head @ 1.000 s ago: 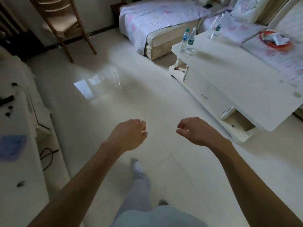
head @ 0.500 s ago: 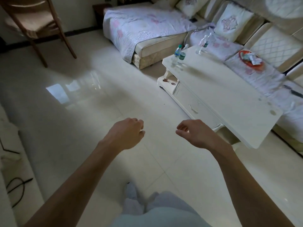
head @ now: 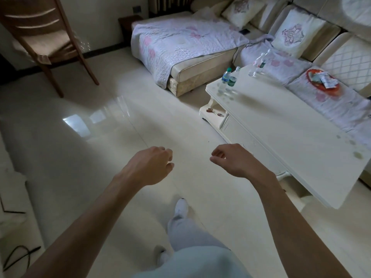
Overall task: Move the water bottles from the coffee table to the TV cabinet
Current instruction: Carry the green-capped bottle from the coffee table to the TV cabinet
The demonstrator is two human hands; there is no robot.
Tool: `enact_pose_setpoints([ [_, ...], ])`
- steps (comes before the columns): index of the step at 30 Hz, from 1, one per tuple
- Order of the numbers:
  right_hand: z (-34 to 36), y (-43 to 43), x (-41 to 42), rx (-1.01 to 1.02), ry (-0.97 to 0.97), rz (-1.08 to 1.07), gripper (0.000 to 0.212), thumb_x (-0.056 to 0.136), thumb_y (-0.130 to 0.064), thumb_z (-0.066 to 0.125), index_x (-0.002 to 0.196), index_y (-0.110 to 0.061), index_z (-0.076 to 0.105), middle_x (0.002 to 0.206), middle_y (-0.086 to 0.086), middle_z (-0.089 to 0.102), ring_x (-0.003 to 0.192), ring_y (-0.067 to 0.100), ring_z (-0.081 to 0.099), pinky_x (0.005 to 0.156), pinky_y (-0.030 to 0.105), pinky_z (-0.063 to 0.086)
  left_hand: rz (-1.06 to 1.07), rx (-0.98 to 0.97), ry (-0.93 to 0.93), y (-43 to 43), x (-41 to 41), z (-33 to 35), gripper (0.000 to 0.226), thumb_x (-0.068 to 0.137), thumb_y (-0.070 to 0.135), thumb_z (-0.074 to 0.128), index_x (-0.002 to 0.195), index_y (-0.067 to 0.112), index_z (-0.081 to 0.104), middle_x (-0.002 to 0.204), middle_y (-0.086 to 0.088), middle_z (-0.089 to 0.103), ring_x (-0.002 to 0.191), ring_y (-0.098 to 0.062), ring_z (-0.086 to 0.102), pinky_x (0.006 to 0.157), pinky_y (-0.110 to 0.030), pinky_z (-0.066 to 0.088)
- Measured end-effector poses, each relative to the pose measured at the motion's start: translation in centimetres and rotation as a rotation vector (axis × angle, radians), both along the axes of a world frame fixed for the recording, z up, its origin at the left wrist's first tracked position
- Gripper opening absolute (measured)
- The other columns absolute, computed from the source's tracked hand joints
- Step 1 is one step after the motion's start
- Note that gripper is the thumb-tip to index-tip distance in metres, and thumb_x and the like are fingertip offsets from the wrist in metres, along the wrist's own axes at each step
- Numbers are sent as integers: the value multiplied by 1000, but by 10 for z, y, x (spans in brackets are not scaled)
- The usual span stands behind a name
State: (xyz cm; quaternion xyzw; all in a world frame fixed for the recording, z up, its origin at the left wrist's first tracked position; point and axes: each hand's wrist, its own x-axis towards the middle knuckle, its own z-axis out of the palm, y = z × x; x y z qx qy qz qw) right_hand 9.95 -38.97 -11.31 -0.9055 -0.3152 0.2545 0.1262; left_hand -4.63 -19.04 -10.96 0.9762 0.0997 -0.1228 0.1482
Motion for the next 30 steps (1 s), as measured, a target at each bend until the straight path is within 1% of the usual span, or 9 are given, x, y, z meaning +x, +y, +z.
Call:
enact_pose_setpoints([
  [4, 0, 27, 61, 21, 6, -23, 30, 92, -38, 55, 110, -18, 68, 112, -3, 68, 102, 15, 61, 91, 37, 50, -20, 19, 8, 22, 67, 1, 30, 97, 37, 46, 116, 19, 60, 115, 1, 65, 100, -19, 63, 78, -31, 52],
  [8, 5, 44, 125, 15, -13, -40, 29, 91, -38, 55, 109, -18, 68, 109, -3, 68, 101, 15, 61, 89, 37, 50, -62, 29, 3, 38, 146, 10, 30, 96, 37, 46, 115, 19, 60, 116, 1, 65, 103, -21, 63, 82, -32, 52],
  [11, 8, 52, 167, 3, -34, -56, 28, 91, -40, 56, 106, -20, 68, 106, -4, 68, 98, 15, 62, 87, 37, 51, -88, 45, -35, 47, 195, 13, 31, 97, 37, 44, 116, 19, 59, 116, -1, 64, 105, -22, 61, 83, -35, 52],
  [15, 6, 60, 206, -11, -12, -112, 27, 90, -42, 55, 105, -22, 67, 103, -6, 68, 95, 15, 62, 84, 36, 51, -144, 39, 9, 55, 247, 2, 31, 96, 39, 43, 116, 20, 58, 116, 0, 63, 107, -22, 61, 83, -35, 51],
  [19, -4, 78, 238, -39, 19, -146, 25, 90, -41, 56, 102, -22, 67, 102, -4, 69, 94, 16, 62, 84, 37, 52, -185, 9, 25, 74, 294, -9, 31, 97, 37, 42, 117, 20, 58, 117, 0, 63, 107, -22, 60, 81, -33, 50],
  [22, -12, 102, 264, -52, 43, -173, 23, 90, -38, 56, 100, -21, 68, 99, -4, 69, 93, 16, 63, 83, 36, 52, -226, -8, 40, 100, 331, -18, 32, 97, 38, 43, 118, 19, 58, 116, 0, 63, 105, -23, 61, 84, -37, 52],
  [27, -20, 153, 318, -91, 46, -242, 20, 90, -37, 55, 93, -21, 67, 93, -3, 69, 86, 16, 63, 79, 39, 54, -283, -36, 67, 157, 404, -31, 32, 97, 38, 43, 117, 18, 58, 116, -2, 63, 106, -24, 60, 86, -38, 51],
  [30, -19, 188, 353, -112, 66, -287, 18, 89, -39, 56, 90, -24, 65, 94, -6, 67, 87, 14, 62, 79, 37, 53, -298, -55, 61, 196, 447, -33, 32, 96, 36, 43, 114, 14, 59, 113, -4, 64, 104, -25, 61, 85, -39, 52],
])
